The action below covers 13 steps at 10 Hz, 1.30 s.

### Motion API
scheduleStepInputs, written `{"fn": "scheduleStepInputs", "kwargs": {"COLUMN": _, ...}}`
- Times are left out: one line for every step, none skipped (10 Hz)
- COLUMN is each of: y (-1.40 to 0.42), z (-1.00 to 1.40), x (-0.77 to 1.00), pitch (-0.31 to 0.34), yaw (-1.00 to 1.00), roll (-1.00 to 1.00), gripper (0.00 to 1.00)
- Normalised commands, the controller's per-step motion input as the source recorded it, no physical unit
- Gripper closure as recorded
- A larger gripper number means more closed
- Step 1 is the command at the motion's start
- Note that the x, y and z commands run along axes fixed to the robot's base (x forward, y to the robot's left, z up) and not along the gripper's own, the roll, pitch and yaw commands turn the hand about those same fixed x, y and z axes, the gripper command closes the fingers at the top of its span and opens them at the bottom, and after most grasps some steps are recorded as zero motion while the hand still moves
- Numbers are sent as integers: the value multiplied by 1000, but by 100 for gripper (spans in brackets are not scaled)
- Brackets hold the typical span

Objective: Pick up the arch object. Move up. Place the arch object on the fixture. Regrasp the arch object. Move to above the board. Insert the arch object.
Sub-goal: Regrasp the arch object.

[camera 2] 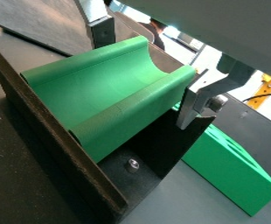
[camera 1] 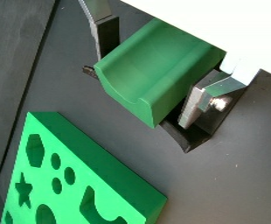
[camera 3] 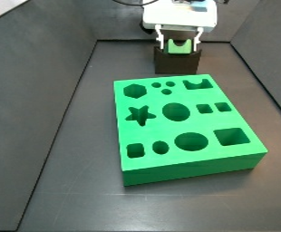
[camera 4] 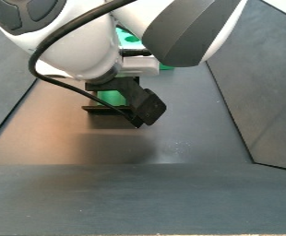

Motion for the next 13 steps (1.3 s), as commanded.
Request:
{"fn": "scheduleStepInputs", "kwargs": {"y": 0, "z": 1000, "x": 0, "pitch": -86, "yaw": -63, "roll": -13, "gripper": 0}}
{"fn": "scheduleStepInputs", "kwargs": {"y": 3, "z": 1000, "x": -11, "pitch": -78, "yaw": -46, "roll": -10, "gripper": 0}}
{"fn": "scheduleStepInputs", "kwargs": {"y": 4, "z": 1000, "x": -23, "pitch": -74, "yaw": -25, "roll": -4, "gripper": 0}}
{"fn": "scheduleStepInputs", "kwargs": {"y": 4, "z": 1000, "x": -32, "pitch": -69, "yaw": 3, "roll": 6, "gripper": 0}}
{"fn": "scheduleStepInputs", "kwargs": {"y": 8, "z": 1000, "x": -38, "pitch": -49, "yaw": 32, "roll": 15, "gripper": 0}}
{"fn": "scheduleStepInputs", "kwargs": {"y": 9, "z": 904, "x": -42, "pitch": -28, "yaw": 48, "roll": 18, "gripper": 0}}
{"fn": "scheduleStepInputs", "kwargs": {"y": 10, "z": 718, "x": -42, "pitch": -8, "yaw": 54, "roll": 18, "gripper": 0}}
{"fn": "scheduleStepInputs", "kwargs": {"y": 11, "z": 471, "x": -34, "pitch": 21, "yaw": 51, "roll": 21, "gripper": 0}}
{"fn": "scheduleStepInputs", "kwargs": {"y": 10, "z": 279, "x": -34, "pitch": 43, "yaw": 46, "roll": 21, "gripper": 0}}
{"fn": "scheduleStepInputs", "kwargs": {"y": -826, "z": 832, "x": -129, "pitch": 55, "yaw": 36, "roll": 1000, "gripper": 0}}
{"fn": "scheduleStepInputs", "kwargs": {"y": -781, "z": 653, "x": -105, "pitch": 54, "yaw": 33, "roll": 1000, "gripper": 0}}
{"fn": "scheduleStepInputs", "kwargs": {"y": -654, "z": 515, "x": -112, "pitch": 44, "yaw": 32, "roll": 1000, "gripper": 0}}
{"fn": "scheduleStepInputs", "kwargs": {"y": -495, "z": 317, "x": -113, "pitch": 37, "yaw": 32, "roll": 1000, "gripper": 0}}
